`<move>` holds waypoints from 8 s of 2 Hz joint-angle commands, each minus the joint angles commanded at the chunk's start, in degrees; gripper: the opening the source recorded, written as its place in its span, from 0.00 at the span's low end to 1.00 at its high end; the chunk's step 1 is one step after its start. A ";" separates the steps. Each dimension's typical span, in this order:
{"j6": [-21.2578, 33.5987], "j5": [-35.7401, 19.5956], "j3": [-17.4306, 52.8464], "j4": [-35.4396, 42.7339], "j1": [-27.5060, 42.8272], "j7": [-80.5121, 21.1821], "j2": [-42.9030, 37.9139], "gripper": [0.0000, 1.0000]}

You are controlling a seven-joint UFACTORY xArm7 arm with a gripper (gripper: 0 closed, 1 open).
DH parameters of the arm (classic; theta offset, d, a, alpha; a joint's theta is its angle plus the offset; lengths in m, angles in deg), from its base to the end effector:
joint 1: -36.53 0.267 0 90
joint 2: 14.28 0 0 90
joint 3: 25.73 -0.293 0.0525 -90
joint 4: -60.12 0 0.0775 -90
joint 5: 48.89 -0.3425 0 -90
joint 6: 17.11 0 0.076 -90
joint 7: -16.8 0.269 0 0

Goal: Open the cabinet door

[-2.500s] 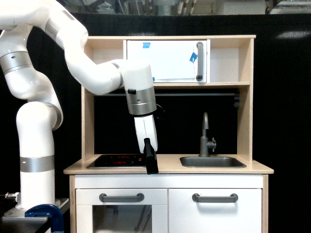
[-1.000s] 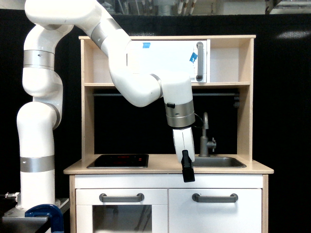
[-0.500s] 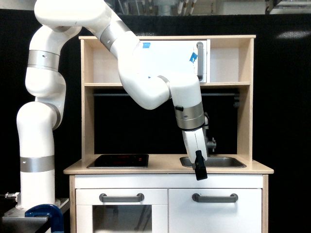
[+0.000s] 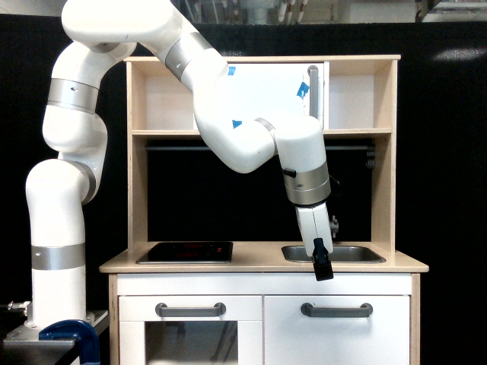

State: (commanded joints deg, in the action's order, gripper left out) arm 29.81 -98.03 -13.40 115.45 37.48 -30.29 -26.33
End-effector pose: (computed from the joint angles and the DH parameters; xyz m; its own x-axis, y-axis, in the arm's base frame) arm 0.5100 0.0040 0.1050 0.9730 -0.0509 0.2249 0.0651 -0.8750 -0.4798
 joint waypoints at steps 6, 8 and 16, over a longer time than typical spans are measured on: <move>-12.13 -6.63 -15.91 6.74 -3.37 -7.92 -17.01 1.00; -16.49 -9.39 -19.99 5.13 -4.94 -10.67 -19.10 1.00; -12.05 -0.32 -21.88 9.57 -13.55 -7.79 -20.35 0.00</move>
State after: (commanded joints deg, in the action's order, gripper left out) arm 17.76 -98.35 -35.28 125.02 23.94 -38.07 -46.69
